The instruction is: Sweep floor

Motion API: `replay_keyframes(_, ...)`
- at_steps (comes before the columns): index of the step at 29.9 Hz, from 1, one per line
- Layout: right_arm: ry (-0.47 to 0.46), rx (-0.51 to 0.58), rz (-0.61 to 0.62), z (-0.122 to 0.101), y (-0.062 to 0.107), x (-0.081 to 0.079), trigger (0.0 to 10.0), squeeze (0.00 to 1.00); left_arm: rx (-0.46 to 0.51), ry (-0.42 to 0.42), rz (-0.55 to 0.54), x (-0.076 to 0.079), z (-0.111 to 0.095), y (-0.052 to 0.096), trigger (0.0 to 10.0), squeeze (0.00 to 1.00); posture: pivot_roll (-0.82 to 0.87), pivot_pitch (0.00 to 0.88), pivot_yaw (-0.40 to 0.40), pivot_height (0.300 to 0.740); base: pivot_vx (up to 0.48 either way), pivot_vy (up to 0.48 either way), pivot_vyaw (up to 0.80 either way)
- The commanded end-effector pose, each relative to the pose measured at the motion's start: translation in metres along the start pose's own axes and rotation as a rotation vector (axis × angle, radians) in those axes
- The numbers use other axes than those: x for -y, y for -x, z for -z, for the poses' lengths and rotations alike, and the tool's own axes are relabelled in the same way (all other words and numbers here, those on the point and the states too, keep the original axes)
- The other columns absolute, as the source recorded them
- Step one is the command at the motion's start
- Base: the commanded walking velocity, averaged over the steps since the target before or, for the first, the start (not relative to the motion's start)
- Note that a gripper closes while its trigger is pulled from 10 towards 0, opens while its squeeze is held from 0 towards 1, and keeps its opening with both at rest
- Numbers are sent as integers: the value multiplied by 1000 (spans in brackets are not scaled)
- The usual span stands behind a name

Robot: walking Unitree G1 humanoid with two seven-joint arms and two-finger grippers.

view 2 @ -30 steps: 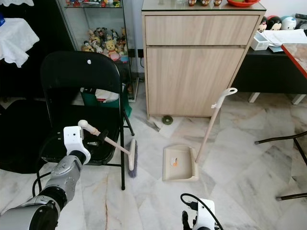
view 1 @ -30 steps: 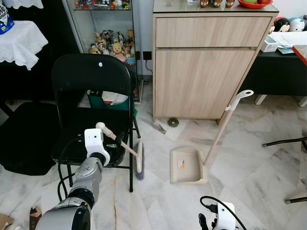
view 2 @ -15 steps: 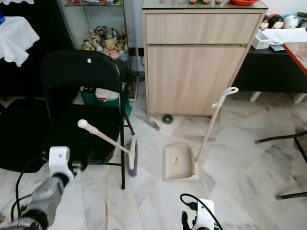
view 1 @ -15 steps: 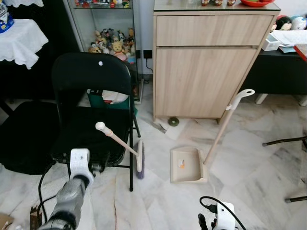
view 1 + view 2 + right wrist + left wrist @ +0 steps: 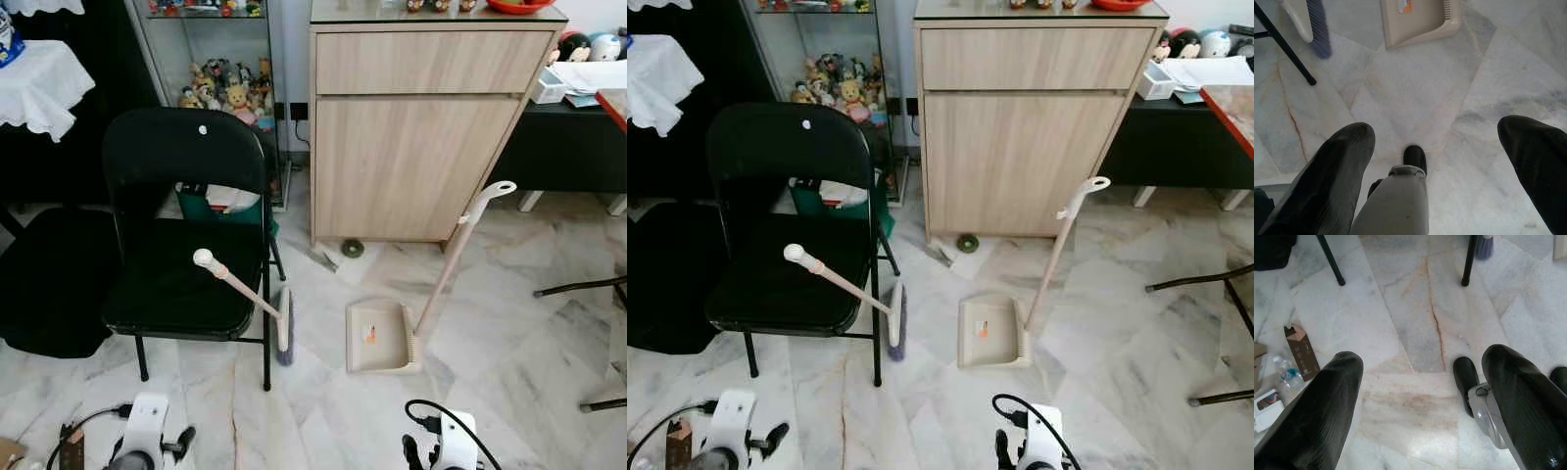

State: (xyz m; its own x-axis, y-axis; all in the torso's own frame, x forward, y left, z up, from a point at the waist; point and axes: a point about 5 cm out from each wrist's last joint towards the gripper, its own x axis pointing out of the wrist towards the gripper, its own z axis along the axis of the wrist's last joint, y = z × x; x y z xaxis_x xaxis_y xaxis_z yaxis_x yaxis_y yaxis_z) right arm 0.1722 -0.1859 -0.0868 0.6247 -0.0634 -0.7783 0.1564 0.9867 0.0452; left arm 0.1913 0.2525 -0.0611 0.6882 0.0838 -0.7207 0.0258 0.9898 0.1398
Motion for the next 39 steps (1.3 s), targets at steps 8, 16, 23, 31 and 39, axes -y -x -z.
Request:
replay_keyframes(8,9,-6,-3,1,0,-1,10000,0,-5,-4,4,3,-3,-2,10000,0,-58,91,1,740,97,0,0)
replay_keyframes(16,11,-8,-3,2,0,-1,10000,0,-6,-6,5,4,-4,-2,10000,0,-57,89,1,740,310,0,0)
replay_keyframes(23,11,-11,-4,2,0,-2,10000,0,-5,-3,4,4,-4,-2,10000,0,-56,87,1,740,351,0,0)
replay_keyframes(31,12,-7,-5,0,0,-1,10000,0,24,4,3,6,-11,-4,10000,0,-55,82,-5,740,120,0,0)
replay_keyframes(39,15,-9,-8,1,0,-2,10000,0,25,9,-1,5,-10,-4,10000,0,-54,82,-6,740,0,0,0)
